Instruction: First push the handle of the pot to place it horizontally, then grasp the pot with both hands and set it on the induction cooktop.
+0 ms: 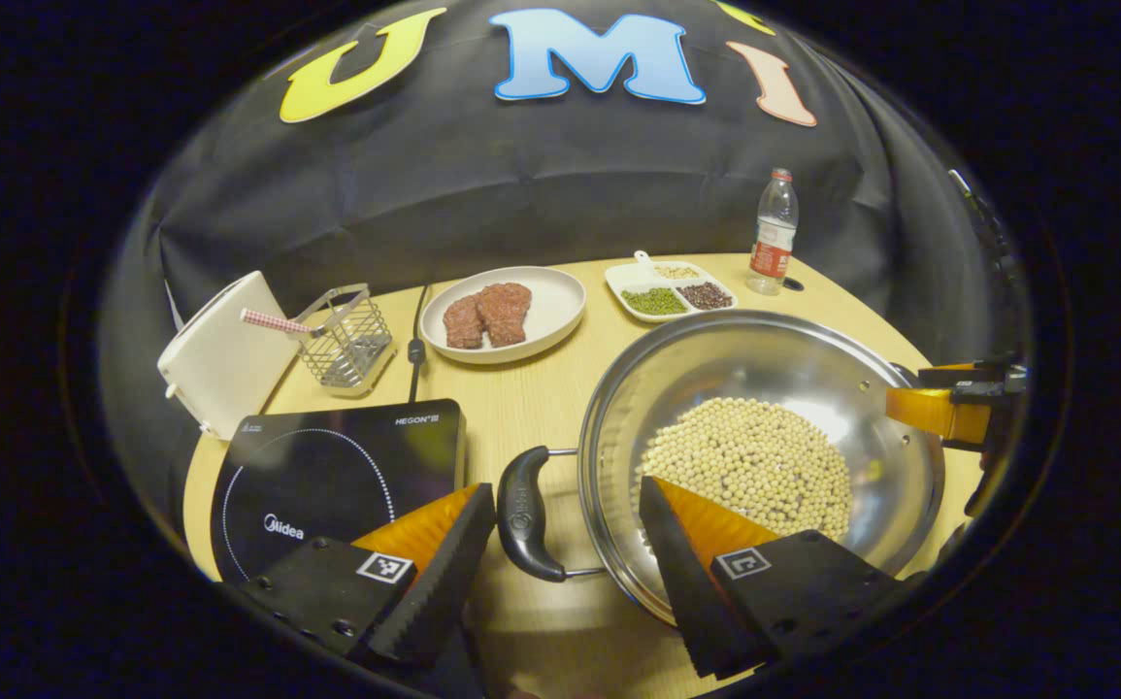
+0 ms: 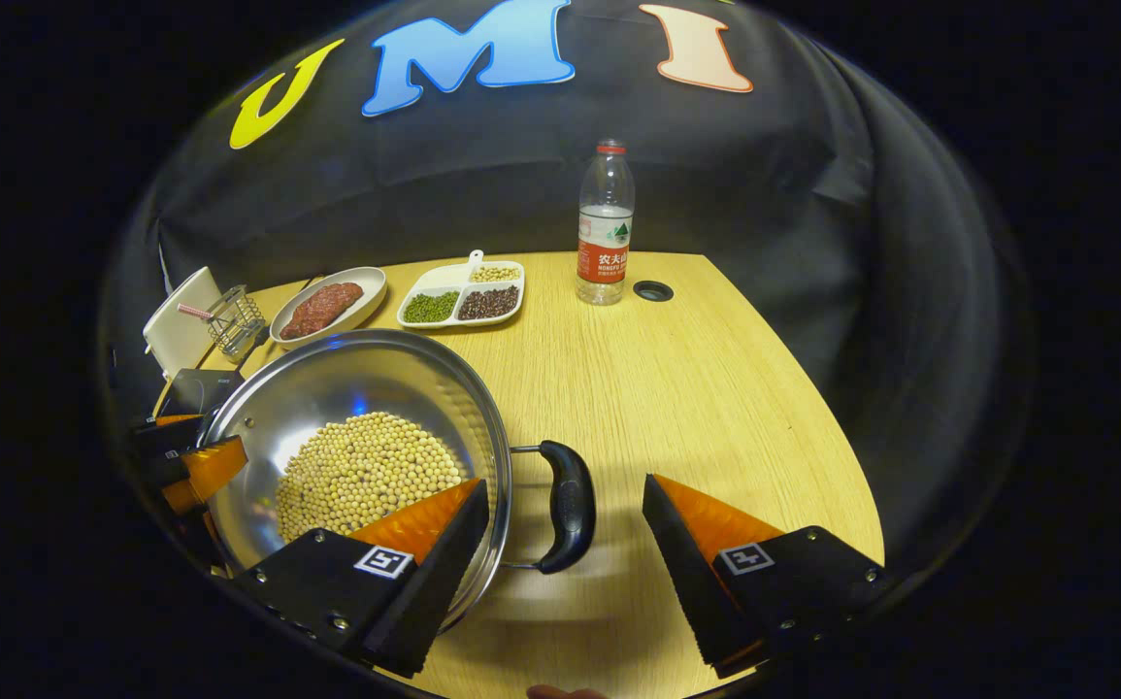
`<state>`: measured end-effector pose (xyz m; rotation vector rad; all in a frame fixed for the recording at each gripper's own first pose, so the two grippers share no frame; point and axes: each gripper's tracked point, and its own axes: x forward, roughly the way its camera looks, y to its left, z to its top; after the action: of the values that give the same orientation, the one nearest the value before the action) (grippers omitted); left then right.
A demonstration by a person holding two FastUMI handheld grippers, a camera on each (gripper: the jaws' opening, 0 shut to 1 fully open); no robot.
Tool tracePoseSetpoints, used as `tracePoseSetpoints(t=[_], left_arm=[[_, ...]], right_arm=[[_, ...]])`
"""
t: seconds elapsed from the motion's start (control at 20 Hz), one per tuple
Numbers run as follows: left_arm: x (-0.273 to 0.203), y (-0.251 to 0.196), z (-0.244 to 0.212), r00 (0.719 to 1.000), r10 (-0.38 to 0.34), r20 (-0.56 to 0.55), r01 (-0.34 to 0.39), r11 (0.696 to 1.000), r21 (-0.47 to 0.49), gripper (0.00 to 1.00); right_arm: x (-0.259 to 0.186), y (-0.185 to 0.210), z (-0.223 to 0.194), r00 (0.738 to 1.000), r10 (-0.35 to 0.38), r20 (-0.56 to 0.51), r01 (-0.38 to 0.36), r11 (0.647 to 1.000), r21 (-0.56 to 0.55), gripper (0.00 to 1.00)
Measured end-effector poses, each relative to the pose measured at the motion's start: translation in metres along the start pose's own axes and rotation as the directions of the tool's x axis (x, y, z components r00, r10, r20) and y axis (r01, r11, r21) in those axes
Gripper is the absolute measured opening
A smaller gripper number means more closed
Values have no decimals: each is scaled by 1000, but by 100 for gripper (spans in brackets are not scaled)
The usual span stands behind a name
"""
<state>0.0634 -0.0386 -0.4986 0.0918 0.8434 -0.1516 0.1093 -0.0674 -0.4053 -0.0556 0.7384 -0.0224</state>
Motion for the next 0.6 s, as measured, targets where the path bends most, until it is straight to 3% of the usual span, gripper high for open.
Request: tracePoseSetpoints(t=[0.15,0.35,0.45,0.5,0.6], left_arm=[[9,2,1,1000,18,5,-18,1000,8,100],[16,7,2,999,44,11,-44,999,6,78],[19,9,0,999,48,13,-48,999,18,77],[19,9,1,998,55,18,-56,998,25,76],[18,8,2,998,56,21,-57,998,23,75]], right_arm=[[14,3,-3,1000,-1,-8,1,1000,14,99],[30,14,-14,999,21,-24,-20,999,27,96],[36,24,-17,998,45,-33,-44,998,37,89],[35,23,-17,999,39,-30,-38,998,41,80],[35,22,-16,999,38,-38,-36,998,59,76]])
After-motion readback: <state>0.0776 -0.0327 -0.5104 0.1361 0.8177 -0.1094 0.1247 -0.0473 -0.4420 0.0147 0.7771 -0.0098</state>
